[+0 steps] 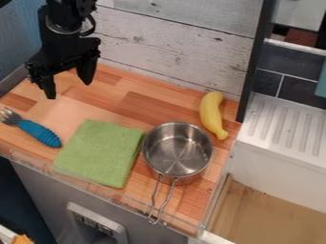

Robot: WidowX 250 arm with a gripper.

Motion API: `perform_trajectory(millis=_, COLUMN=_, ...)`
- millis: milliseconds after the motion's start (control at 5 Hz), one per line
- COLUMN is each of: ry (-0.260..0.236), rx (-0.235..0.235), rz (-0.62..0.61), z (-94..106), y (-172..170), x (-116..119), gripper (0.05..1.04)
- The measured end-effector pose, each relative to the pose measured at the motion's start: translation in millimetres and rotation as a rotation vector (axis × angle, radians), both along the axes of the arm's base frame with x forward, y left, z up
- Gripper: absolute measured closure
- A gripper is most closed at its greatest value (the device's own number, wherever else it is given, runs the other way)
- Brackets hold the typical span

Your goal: Move the banana and put next to the blue fork

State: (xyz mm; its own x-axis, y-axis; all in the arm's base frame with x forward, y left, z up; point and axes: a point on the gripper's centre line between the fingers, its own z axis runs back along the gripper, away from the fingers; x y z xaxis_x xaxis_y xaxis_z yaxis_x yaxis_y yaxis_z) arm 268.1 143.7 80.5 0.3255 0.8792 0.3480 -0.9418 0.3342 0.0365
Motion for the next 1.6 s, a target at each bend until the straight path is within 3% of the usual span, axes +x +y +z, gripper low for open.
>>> perform_trajectory(millis=200, ry=0.026, rx=-0.012, rz=0.003, z=-9.0, y=-1, x=-2, gripper=0.083)
perform_trajectory(millis=600, ry=0.042, rx=0.011, rz=-0.137, z=-7.7, y=-45, x=15, gripper=0.083)
perform_trajectory(millis=800, ry=0.031, rx=-0.007, rz=-0.222, z=-6.8, y=-72, x=34, gripper=0.083)
perform_trajectory(millis=1000, ry=0.060, rx=0.016, rz=-0.320, z=-5.3, y=-98, x=56, gripper=0.083)
perform_trajectory(millis=1200, ry=0.050, rx=-0.042, rz=-0.376, z=-2.1, y=-114, x=73, gripper=0.083)
perform_trajectory(millis=1600, ry=0.088, rx=-0.096, rz=-0.496, z=-23.7, y=-147, x=94, gripper=0.083)
